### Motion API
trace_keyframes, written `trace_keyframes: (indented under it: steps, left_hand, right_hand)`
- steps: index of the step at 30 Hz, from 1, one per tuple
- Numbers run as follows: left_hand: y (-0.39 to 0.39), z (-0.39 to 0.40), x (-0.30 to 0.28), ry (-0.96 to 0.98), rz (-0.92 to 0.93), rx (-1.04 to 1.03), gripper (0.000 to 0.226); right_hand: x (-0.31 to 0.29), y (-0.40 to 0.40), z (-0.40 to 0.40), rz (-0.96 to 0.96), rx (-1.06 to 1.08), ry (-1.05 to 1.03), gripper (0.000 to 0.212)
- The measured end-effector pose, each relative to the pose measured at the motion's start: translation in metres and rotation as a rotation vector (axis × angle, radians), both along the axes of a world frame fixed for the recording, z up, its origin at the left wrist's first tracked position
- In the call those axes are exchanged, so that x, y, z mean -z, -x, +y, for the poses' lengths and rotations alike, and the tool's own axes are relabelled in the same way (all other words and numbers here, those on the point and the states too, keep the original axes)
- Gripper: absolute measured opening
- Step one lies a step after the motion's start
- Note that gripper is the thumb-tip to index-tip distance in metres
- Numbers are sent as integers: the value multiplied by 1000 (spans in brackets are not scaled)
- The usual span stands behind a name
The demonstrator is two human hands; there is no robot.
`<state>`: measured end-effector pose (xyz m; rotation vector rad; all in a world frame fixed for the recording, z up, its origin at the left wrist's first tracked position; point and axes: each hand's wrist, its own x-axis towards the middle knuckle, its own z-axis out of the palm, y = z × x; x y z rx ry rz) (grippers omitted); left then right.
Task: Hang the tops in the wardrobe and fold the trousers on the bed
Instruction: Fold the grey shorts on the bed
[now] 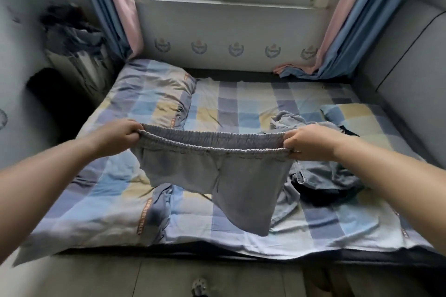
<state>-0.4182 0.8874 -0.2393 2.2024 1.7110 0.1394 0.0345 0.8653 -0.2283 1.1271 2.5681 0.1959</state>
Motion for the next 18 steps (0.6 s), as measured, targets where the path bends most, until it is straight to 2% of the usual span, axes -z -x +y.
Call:
trace_keyframes:
  steps: [1, 2, 4, 9, 10, 14, 18]
  left_hand:
    - [-1, -13, 0, 45, 41, 8, 19]
    - [-2, -26, 0, 90, 70, 24, 24]
    - [-1, -45, 4, 132, 47, 57, 45]
    - [0, -69, 31, -23, 74, 63, 15]
    - [-2, -69, 35, -55, 61, 40, 16]
    - [-9, -54, 53, -128, 1, -139, 29]
    - [-15, -13, 85, -72, -116, -272, 49]
  right_hand:
    - [3, 1, -8, 5, -7, -6, 21]
    - [7, 1, -17, 5, -20, -18, 22]
    - [13, 0, -32, 5, -46, -30, 26]
    - [22, -5, -56, 43, -73, -10, 27]
    - [24, -6, -57, 52, -56, -20, 27]
    - [41, -10, -46, 29, 63, -90, 23]
    - [70, -9, -12, -7, 207, -63, 18]
